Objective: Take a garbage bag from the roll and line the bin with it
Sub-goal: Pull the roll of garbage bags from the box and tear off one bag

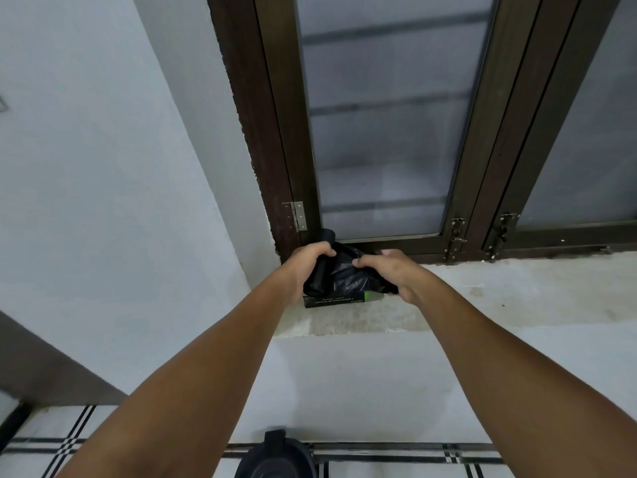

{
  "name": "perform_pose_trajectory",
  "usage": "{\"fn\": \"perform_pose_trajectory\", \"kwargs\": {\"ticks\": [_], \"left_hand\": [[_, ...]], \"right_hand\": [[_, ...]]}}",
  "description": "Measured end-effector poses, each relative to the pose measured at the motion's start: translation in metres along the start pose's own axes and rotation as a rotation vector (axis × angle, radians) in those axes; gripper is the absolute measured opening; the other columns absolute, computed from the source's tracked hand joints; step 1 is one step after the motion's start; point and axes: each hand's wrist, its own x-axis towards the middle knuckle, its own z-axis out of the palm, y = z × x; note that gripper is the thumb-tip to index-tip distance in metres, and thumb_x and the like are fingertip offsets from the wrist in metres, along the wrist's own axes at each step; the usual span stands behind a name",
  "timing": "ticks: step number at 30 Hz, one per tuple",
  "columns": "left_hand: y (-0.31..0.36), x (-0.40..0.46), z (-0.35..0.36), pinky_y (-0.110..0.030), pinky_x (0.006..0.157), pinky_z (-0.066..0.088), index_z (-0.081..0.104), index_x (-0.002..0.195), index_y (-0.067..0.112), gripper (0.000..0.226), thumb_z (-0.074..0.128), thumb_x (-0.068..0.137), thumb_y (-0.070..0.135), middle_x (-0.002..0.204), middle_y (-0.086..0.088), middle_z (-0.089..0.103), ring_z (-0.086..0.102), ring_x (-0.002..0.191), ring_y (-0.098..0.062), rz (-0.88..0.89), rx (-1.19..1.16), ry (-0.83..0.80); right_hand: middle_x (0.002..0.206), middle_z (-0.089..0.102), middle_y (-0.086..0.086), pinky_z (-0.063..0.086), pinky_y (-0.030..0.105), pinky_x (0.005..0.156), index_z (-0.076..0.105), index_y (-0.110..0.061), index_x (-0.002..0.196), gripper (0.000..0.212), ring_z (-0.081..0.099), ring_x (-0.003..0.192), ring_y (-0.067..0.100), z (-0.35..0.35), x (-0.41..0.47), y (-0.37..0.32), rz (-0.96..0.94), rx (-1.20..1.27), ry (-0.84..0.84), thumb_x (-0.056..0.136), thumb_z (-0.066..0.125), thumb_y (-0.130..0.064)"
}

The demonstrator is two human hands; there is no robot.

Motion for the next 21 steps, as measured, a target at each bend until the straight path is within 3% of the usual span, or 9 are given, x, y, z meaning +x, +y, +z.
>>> {"fn": "perform_pose_trajectory", "kwargs": {"ticks": [3, 6, 9, 11, 14, 16, 18, 21], "left_hand": [[-0.001, -0.001, 0.003, -0.034, 0.075, 0.060, 0.070, 0.118, 0.013, 0.042, 0.076, 0.083, 0.035, 0.109, -0.012, 0.077, 0.074, 0.099, -0.031, 0.014, 0.010, -0.026], [-0.003, 0.000, 0.004, -0.032, 0.069, 0.059, 0.068, 0.122, 0.011, 0.045, 0.079, 0.083, 0.031, 0.109, -0.012, 0.076, 0.074, 0.096, -0.029, 0.030, 0.014, -0.017], [-0.002, 0.000, 0.001, -0.039, 0.082, 0.062, 0.066, 0.124, 0.012, 0.048, 0.079, 0.082, 0.031, 0.112, -0.012, 0.075, 0.073, 0.101, -0.031, 0.010, -0.014, -0.018], [0.001, -0.002, 0.000, -0.040, 0.087, 0.061, 0.066, 0.123, 0.014, 0.046, 0.077, 0.083, 0.035, 0.114, -0.011, 0.074, 0.071, 0.104, -0.031, -0.005, -0.034, -0.022], [0.004, -0.003, 0.001, -0.043, 0.096, 0.058, 0.066, 0.124, 0.015, 0.051, 0.077, 0.080, 0.040, 0.115, -0.011, 0.074, 0.070, 0.106, -0.031, -0.023, -0.063, -0.027], [0.006, -0.004, 0.001, -0.046, 0.099, 0.056, 0.069, 0.122, 0.015, 0.053, 0.077, 0.079, 0.045, 0.113, -0.012, 0.076, 0.072, 0.106, -0.032, -0.029, -0.079, -0.031], [0.009, -0.006, -0.001, -0.042, 0.094, 0.058, 0.073, 0.118, 0.014, 0.051, 0.075, 0.082, 0.050, 0.107, -0.013, 0.079, 0.074, 0.102, -0.032, -0.045, -0.088, -0.061], [0.014, -0.007, -0.004, -0.040, 0.088, 0.060, 0.073, 0.117, 0.015, 0.053, 0.076, 0.081, 0.054, 0.107, -0.013, 0.079, 0.075, 0.100, -0.032, -0.048, -0.063, -0.093]], "right_hand": [[0.105, 0.070, 0.023, 0.062, 0.043, 0.082, 0.060, -0.006, 0.107, 0.014, 0.068, 0.087, 0.029, 0.005, 0.004, 0.000, 0.023, 0.375, -0.015, 0.094, 0.061, -0.010], [0.093, 0.064, 0.018, 0.061, 0.037, 0.058, 0.054, -0.008, 0.098, 0.011, 0.066, 0.083, 0.027, 0.007, 0.005, -0.001, 0.029, 0.531, 0.060, 0.092, 0.057, 0.001], [0.096, 0.059, 0.017, 0.060, 0.041, 0.061, 0.049, -0.011, 0.098, 0.015, 0.062, 0.083, 0.026, 0.005, 0.010, 0.002, 0.059, 0.543, 0.111, 0.094, 0.054, 0.003], [0.100, 0.057, 0.016, 0.059, 0.044, 0.068, 0.049, -0.011, 0.111, 0.019, 0.058, 0.081, 0.025, 0.002, 0.008, 0.000, 0.081, 0.578, 0.159, 0.097, 0.047, 0.002], [0.116, 0.063, 0.014, 0.054, 0.037, 0.070, 0.054, -0.014, 0.133, 0.034, 0.063, 0.086, 0.027, 0.000, 0.009, -0.002, 0.085, 0.631, 0.242, 0.100, 0.044, -0.009], [0.121, 0.068, 0.012, 0.057, 0.039, 0.080, 0.058, -0.017, 0.133, 0.044, 0.069, 0.095, 0.029, 0.000, 0.007, -0.002, 0.061, 0.585, 0.165, 0.095, 0.061, -0.039], [0.120, 0.071, 0.009, 0.059, 0.044, 0.089, 0.061, -0.018, 0.128, 0.077, 0.071, 0.103, 0.028, -0.001, 0.003, -0.002, 0.021, 0.314, 0.044, 0.072, 0.078, -0.067], [0.099, 0.077, 0.005, 0.055, 0.033, 0.077, 0.074, -0.011, 0.101, 0.048, 0.071, 0.091, 0.022, 0.001, -0.003, -0.004, -0.098, -0.153, -0.017, 0.077, 0.083, -0.052]]}}
